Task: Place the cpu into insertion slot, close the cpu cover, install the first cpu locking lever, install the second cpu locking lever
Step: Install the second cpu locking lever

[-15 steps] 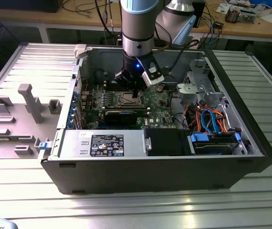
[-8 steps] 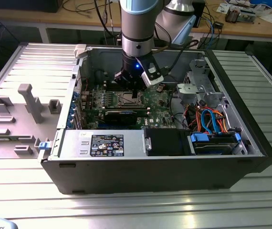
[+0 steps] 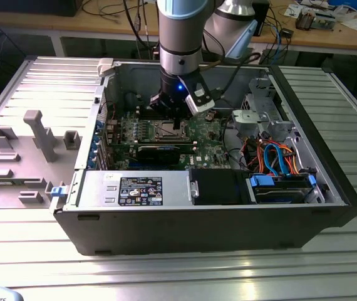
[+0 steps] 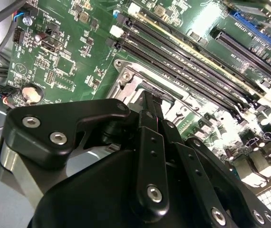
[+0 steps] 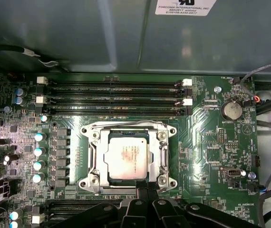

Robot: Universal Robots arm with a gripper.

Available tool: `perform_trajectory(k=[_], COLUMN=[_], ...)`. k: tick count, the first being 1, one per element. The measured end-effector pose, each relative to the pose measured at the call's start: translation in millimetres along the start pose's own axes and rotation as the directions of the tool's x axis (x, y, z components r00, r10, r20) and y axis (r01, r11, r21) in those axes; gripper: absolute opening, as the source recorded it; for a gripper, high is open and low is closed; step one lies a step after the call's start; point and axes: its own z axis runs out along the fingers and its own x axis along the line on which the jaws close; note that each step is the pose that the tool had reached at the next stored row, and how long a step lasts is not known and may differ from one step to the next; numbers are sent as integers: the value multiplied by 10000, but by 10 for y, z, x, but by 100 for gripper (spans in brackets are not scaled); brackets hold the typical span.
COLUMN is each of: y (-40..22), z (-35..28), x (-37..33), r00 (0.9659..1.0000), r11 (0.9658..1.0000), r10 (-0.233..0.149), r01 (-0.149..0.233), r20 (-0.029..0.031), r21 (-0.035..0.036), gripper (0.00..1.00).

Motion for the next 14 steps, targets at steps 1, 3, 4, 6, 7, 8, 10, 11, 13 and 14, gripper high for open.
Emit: perform_trajectory(k=[1,3,4,6,7,8,10,11,13,14], y=[-11,-42,-61,-84,-89,-90,-117,-136,-164,-164], z=[-1,-3,-5,-6,-7,-7,-11,-13,-15,-15], x=[0,0,1,1,2,1,3,3,3,3], r00=[10000,10000,10000,10000,10000,10000,9998,9998,9997,9997], r11=[10000,10000,10000,10000,10000,10000,10000,10000,10000,10000], r10=[0,0,0,3,6,9,19,22,27,27], r01=[0,0,0,-3,-6,-10,-19,-23,-28,-28], r20=[0,1,1,-22,-58,-95,-184,-205,-227,-227], r21=[0,0,-1,-4,-8,-11,-33,-37,-44,-45], gripper=[11,11,11,11,11,11,11,11,11,11])
